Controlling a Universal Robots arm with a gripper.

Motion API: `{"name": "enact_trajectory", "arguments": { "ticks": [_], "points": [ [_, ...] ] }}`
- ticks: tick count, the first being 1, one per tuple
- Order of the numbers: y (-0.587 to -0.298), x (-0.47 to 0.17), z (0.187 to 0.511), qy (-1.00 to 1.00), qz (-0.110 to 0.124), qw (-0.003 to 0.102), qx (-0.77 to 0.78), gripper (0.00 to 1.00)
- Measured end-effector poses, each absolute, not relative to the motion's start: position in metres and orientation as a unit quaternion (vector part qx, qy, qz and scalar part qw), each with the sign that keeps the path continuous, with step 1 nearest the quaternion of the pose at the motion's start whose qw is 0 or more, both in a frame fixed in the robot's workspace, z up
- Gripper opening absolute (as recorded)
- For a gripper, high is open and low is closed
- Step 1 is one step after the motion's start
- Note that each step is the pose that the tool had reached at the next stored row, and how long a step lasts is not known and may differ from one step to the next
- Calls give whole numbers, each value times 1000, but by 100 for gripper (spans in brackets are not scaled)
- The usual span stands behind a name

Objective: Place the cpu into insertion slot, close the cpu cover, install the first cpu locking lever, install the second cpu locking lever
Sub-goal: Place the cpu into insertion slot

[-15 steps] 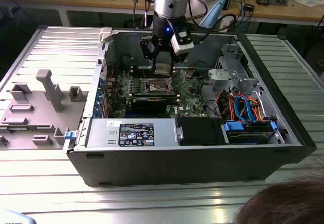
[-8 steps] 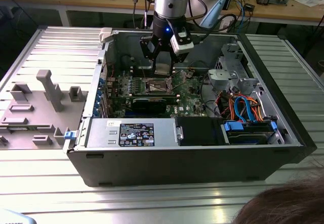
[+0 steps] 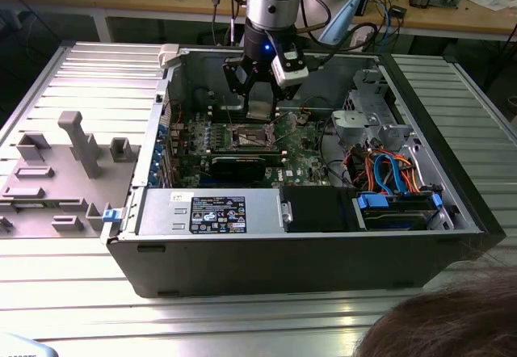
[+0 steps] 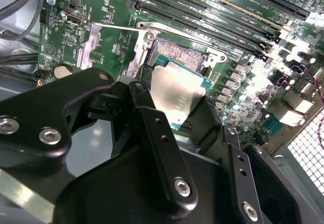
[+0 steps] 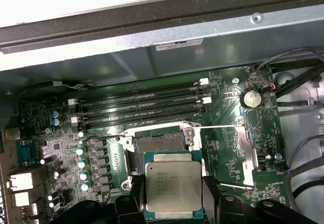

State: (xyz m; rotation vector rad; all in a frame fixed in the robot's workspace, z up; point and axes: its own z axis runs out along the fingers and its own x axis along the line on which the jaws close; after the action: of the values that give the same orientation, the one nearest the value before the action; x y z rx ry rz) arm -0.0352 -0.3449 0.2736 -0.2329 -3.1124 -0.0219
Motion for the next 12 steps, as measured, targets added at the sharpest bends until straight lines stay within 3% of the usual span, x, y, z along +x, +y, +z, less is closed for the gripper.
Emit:
{"name": "enact_trajectory", "arguments": {
  "ticks": [12],
  "points": [
    [-345, -35, 273, -997, -7, 10, -82, 54]
  ]
}}
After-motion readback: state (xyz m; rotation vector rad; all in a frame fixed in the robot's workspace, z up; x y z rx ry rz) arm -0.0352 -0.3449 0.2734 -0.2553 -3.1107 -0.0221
